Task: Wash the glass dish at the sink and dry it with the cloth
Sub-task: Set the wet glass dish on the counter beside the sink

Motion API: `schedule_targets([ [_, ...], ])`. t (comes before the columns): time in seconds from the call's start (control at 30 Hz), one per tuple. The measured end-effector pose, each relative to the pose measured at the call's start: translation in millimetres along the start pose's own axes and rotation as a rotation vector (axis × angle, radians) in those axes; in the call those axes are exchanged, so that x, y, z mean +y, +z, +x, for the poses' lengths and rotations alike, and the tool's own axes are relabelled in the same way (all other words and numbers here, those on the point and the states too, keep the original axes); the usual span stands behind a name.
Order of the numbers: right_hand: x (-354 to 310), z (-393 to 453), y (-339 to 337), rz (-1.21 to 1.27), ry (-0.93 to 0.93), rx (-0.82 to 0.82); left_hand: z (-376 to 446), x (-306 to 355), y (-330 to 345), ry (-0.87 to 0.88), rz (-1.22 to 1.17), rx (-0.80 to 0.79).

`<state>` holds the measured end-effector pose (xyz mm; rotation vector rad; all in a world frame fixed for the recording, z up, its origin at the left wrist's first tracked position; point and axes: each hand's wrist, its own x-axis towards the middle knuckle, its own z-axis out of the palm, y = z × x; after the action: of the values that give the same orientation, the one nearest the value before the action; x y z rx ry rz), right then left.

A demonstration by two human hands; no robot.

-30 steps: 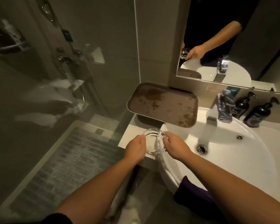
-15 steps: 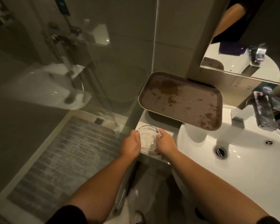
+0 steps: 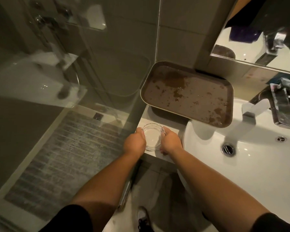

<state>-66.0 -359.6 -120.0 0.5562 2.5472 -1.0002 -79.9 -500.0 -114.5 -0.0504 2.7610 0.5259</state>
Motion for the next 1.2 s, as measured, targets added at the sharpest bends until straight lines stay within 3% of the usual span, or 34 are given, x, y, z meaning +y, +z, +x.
schedule_targets([
  [0.17,-2,1,0,-0.061,0.051,-0.03,0,0,0,-0.003,0.041,-0.016],
  [0.3,-3,-1,-1,0.124,0.044,-0.006,0,1,-1,-0.026,0.028,-0.034],
  [0.5,-10,-8,-8,-0.326,0.011,-0.041,-10,2,-9,-0.067,-0.058,-0.041],
  [0.6,-13,-15,-11,-0.374,0.021,-0.062,-22,2,-19,-0.089,-0.107,-0.022],
  [0.73,-23,-37,-22,0.036,0.104,0.054,-42,3,-34,-0.044,-0.126,0.012],
  [0.83,-22,-70,-43,0.138,-0.024,0.171,-58,8,-42,0.017,-0.078,0.033],
  [1.0,20,-120,-98,-0.074,-0.203,0.244,-91,29,-39,0.22,-0.049,0.046],
  [1.2,111,-173,-158,-0.35,-0.131,0.227,-136,72,-20,0.504,0.026,-0.034],
])
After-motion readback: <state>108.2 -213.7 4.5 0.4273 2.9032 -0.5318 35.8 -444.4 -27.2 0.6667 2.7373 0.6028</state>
